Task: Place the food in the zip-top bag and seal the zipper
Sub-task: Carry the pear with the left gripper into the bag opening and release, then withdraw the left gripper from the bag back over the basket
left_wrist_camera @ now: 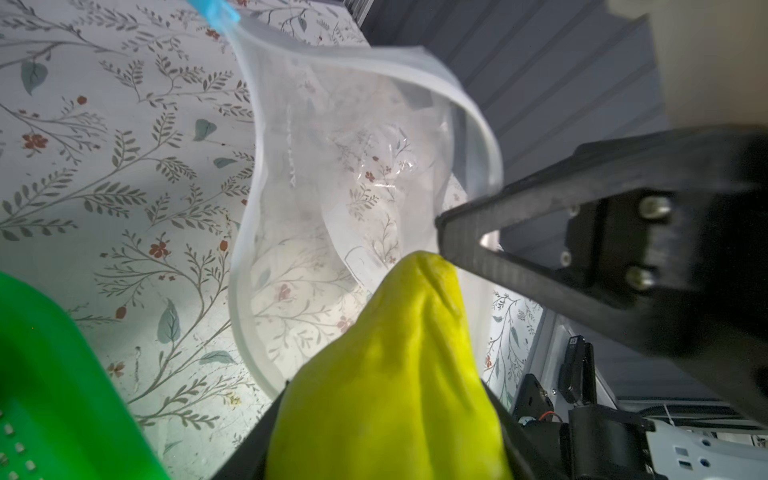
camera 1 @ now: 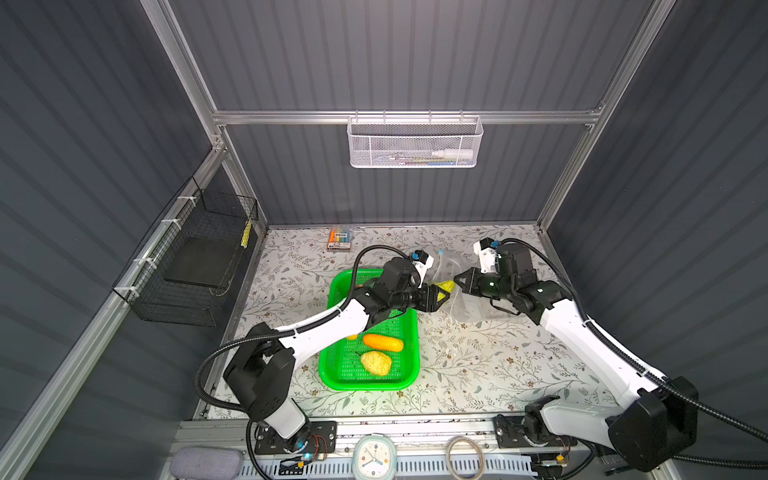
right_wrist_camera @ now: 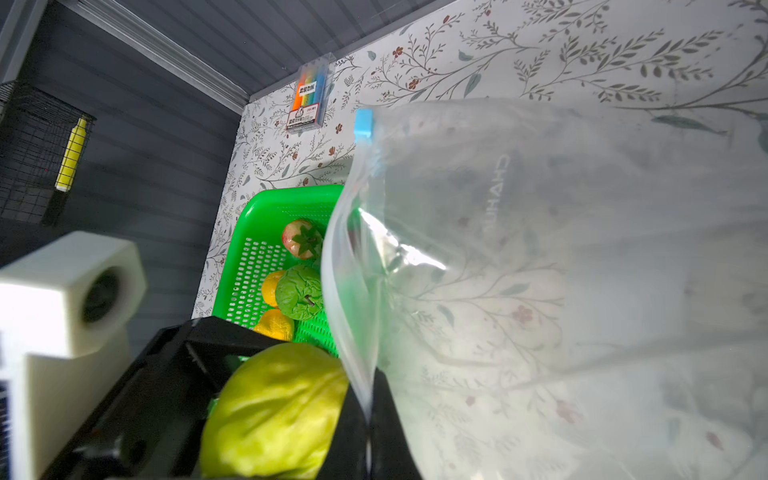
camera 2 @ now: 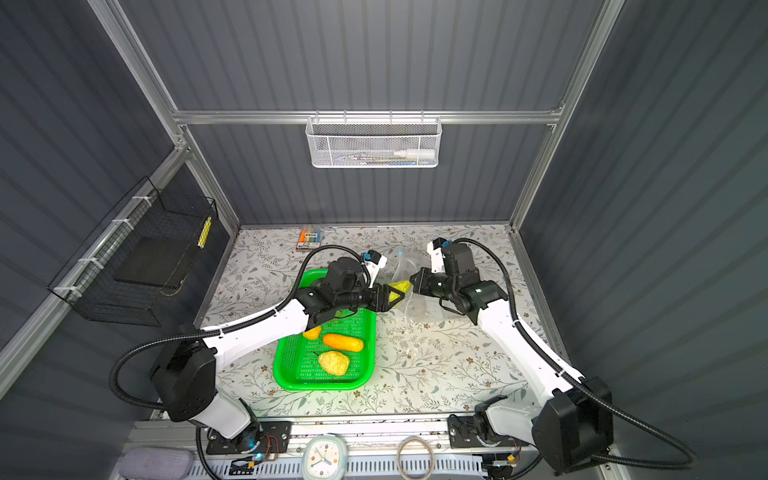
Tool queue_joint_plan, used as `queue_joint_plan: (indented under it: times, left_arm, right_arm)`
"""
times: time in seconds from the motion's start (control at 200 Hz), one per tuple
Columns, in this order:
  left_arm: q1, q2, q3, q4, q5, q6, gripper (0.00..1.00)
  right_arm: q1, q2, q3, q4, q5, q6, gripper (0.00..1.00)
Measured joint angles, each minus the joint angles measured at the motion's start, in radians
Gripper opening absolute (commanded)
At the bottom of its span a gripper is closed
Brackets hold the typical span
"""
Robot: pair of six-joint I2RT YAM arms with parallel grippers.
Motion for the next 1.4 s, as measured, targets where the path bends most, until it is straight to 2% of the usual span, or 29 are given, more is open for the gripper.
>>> queue_joint_plan:
  times: [0.49,0.665,0.775,0.925,0.99,1.211,1.401]
  left_arm:
    - [0.0,0.216,0.137,-0.034,-0.082,-0.023,0.53]
    - [0.0,0.266,0.158,-0.066,-0.101,-0.026,0.61]
    - [0.0,0.271,0.175,-0.072,-0.105,-0.032,0.7]
    - [0.0,0.271,0.18,-0.077,-0.104,-0.04,0.76]
    - [0.0,0.27,0.184,-0.081,-0.103,-0.044,0.83]
    - [-0.003,0.252,0.187,-0.106,-0.1,-0.049,0.84]
    - [-0.003,0.166,0.177,-0.131,-0.105,-0.049,0.85]
  right_arm:
    - [0.013,-0.004,-0.03,0.014,-0.011,0.008,0.0]
    - [0.018,-0.006,-0.039,0.014,0.014,0.01,0.0]
    - [0.022,-0.006,-0.041,0.014,0.025,0.01,0.0]
    - [0.022,-0.011,-0.041,0.014,0.032,0.01,0.0]
    - [0.022,-0.011,-0.041,0.014,0.037,0.01,0.0]
    - [0.022,-0.011,-0.041,0.013,0.057,0.006,0.0]
    - [0.022,-0.011,-0.041,0.011,0.071,0.003,0.0]
